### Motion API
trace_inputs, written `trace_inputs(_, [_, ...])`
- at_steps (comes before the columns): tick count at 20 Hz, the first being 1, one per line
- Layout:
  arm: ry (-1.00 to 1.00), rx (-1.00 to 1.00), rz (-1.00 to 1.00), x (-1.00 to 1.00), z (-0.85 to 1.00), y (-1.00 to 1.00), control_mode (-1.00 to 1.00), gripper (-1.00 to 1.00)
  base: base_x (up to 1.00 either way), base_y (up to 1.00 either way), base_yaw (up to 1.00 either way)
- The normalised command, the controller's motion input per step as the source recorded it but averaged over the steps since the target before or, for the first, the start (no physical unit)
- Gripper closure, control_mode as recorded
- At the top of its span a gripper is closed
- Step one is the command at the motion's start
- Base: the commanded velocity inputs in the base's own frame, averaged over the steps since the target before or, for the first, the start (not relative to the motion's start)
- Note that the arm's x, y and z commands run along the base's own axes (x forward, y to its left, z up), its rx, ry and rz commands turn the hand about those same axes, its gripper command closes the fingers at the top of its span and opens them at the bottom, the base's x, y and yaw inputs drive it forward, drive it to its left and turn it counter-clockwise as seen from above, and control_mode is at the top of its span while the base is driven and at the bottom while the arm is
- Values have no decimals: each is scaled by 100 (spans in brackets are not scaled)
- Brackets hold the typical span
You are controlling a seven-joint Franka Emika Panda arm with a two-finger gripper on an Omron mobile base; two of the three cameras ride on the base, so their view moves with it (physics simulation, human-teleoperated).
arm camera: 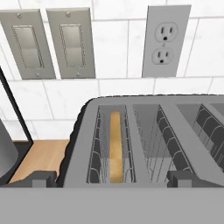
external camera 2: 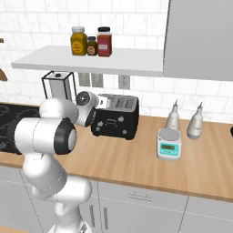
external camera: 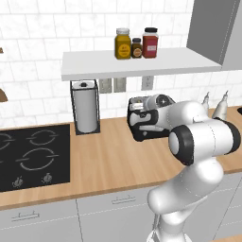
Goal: Start the toaster. Once the lever pops up, take the bread to the plate on the dining counter.
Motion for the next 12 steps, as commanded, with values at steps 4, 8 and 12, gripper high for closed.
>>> trace_inputs(4, [0,0,0,0,0,0,-100,-100,0,0,0])
trace_inputs(8, [0,0,0,0,0,0,-100,-100,0,0,0])
trace_inputs(12, [0,0,0,0,0,0,-100,-100,0,0,0])
